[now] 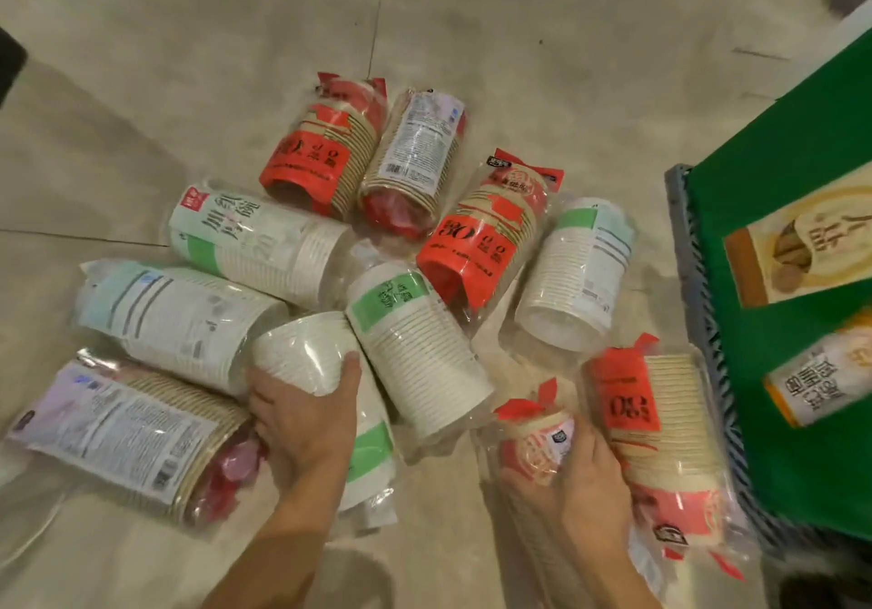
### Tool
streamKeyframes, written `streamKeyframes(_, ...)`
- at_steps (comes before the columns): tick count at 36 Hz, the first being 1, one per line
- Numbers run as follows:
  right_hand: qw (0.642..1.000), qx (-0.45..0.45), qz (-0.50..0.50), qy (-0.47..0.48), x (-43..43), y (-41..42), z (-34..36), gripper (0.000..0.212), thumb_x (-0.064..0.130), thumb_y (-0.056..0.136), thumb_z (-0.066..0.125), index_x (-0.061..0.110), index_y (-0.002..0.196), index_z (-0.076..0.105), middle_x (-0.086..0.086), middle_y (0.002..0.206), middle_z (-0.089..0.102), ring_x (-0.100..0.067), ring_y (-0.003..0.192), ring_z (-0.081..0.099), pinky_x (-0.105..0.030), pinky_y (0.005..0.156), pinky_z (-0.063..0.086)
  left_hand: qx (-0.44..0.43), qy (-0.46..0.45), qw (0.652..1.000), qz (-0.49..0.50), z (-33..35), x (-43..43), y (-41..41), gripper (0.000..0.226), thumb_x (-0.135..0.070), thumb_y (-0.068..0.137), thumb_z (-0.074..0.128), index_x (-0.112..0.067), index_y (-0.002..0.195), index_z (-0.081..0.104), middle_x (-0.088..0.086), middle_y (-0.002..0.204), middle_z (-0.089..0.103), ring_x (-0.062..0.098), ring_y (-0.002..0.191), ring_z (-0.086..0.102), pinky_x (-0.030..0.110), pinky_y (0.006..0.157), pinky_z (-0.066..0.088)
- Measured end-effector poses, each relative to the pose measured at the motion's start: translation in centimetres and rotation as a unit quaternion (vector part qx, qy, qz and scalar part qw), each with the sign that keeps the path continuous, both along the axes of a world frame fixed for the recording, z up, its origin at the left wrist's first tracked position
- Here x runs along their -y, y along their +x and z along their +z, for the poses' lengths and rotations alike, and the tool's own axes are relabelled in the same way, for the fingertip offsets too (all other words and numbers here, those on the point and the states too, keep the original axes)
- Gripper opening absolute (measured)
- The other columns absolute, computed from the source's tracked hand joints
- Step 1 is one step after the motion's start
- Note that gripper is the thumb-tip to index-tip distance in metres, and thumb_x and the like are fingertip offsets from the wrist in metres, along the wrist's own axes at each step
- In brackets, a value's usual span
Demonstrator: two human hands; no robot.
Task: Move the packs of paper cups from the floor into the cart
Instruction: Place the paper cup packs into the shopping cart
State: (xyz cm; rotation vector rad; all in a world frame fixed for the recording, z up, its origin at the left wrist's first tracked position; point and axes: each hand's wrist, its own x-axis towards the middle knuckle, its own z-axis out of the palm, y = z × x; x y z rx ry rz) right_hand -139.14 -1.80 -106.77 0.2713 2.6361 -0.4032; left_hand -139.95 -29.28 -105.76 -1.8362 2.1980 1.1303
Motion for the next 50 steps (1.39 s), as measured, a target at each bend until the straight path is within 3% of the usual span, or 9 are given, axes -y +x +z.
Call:
streamKeyframes(4, 1.0, -0.002, -0.005, 0.027, 0.0, -0.9, 1.4, 0.121, 0.065, 0.06, 0.095, 0.002, 0.153, 0.049, -0.018, 0.143, 0.064, -0.041, 0.129, 0.062, -0.053, 0.103, 0.052, -0.046, -0.005, 0.999, 0.018, -0.1, 0.2, 0.6, 0.118, -0.066, 0.07, 0.077, -0.022, 0.155, 0.009, 0.02, 0.154, 0.034, 0.047, 0.134, 0.041, 0.062, 0.105, 0.038)
streamKeyframes(9, 0.996, 0.008, -0.069, -0.053, -1.1, -1.4, 2.1, 0.132, 0.104, 0.045, 0.065, 0.023, 0.148, 0.053, -0.002, 0.133, 0.07, -0.029, 0.125, 0.066, -0.048, 0.103, 0.055, -0.051, 0.046, 0.997, 0.022, 3.5, 0.9, 1.6, 0.114, -0.065, 0.068, 0.079, -0.019, 0.152, 0.017, 0.018, 0.148, 0.043, 0.046, 0.129, 0.047, 0.063, 0.103, 0.041)
streamKeyframes(12, 0.988, 0.014, -0.091, -0.125, -1.3, -1.1, 5.2, 0.107, 0.103, 0.052, 0.067, 0.028, 0.129, 0.061, 0.008, 0.12, 0.074, -0.02, 0.114, 0.072, -0.045, 0.098, 0.059, -0.036, 0.068, 0.997, 0.015, 8.4, 1.2, 3.6, 0.116, -0.063, 0.068, 0.081, -0.02, 0.153, 0.016, 0.017, 0.152, 0.039, 0.045, 0.136, 0.042, 0.063, 0.11, 0.034)
streamKeyframes(23, 0.974, -0.024, -0.023, -0.225, 9.8, -0.9, 45.0, 0.076, 0.068, 0.062, 0.091, 0.034, 0.123, 0.062, 0.013, 0.103, 0.077, -0.009, 0.094, 0.075, -0.043, 0.086, 0.063, -0.119, 0.049, 0.992, 0.01, 43.6, 7.6, 11.7, 0.111, -0.081, 0.045, 0.079, -0.029, 0.135, 0.039, 0.004, 0.125, 0.061, 0.031, 0.112, 0.061, 0.055, 0.096, 0.051)
streamKeyframes(29, 0.951, -0.027, 0.051, -0.305, 19.3, 0.3, 68.6, 0.07, 0.04, 0.069, 0.099, 0.046, 0.112, 0.044, 0.024, 0.106, 0.065, 0.006, 0.092, 0.064, -0.021, 0.084, 0.052, -0.178, -0.037, 0.983, 0.025, 67.8, 13.1, 15.7, 0.109, -0.063, 0.06, 0.086, -0.028, 0.148, 0.03, -0.004, 0.136, 0.047, 0.023, 0.132, 0.046, 0.048, 0.108, 0.042)
streamKeyframes(36, 0.904, -0.034, 0.164, -0.394, 28.4, 4.0, 86.3, 0.055, 0.031, 0.072, 0.098, 0.041, 0.098, 0.051, 0.026, 0.094, 0.062, 0.015, 0.076, 0.063, -0.006, 0.063, 0.043, -0.25, -0.152, 0.954, 0.058, 84.5, 18.1, 23.9, 0.119, -0.082, 0.053, 0.076, -0.035, 0.152, 0.028, -0.004, 0.145, 0.05, 0.02, 0.132, 0.051, 0.051, 0.105, 0.047)
streamKeyframes(41, 0.836, -0.011, 0.277, -0.474, 34.0, 8.5, 91.9, 0.096, 0.043, 0.059, 0.103, 0.027, 0.141, 0.054, 0.006, 0.123, 0.072, -0.009, 0.104, 0.072, -0.03, 0.092, 0.055, -0.271, -0.241, 0.922, 0.135, 91.6, 18.2, 32.0, 0.112, -0.068, 0.066, 0.08, -0.034, 0.156, 0.022, -0.009, 0.158, 0.035, 0.019, 0.144, 0.037, 0.048, 0.114, 0.037)
streamKeyframes(44, 0.805, 0.002, 0.352, -0.477, 36.9, 11.5, 94.4, 0.09, 0.021, 0.065, 0.103, 0.02, 0.14, 0.054, 0.002, 0.121, 0.072, -0.001, 0.1, 0.071, -0.017, 0.092, 0.053, -0.281, -0.265, 0.896, 0.217, 93.9, 17.0, 37.3, 0.119, -0.075, 0.059, 0.078, -0.04, 0.155, 0.017, -0.011, 0.159, 0.034, 0.016, 0.144, 0.035, 0.047, 0.115, 0.036)
streamKeyframes(50, 0.72, 0.067, 0.491, -0.486, 40.0, 20.2, 99.2, 0.107, 0.016, 0.075, 0.097, 0.016, 0.163, 0.036, -0.007, 0.155, 0.054, -0.027, 0.137, 0.057, -0.025, 0.106, 0.046, -0.287, -0.32, 0.833, 0.349, 96.4, 12.2, 47.0, 0.117, -0.06, 0.066, 0.085, -0.03, 0.158, 0.019, -0.009, 0.159, 0.032, 0.014, 0.145, 0.033, 0.039, 0.119, 0.031)
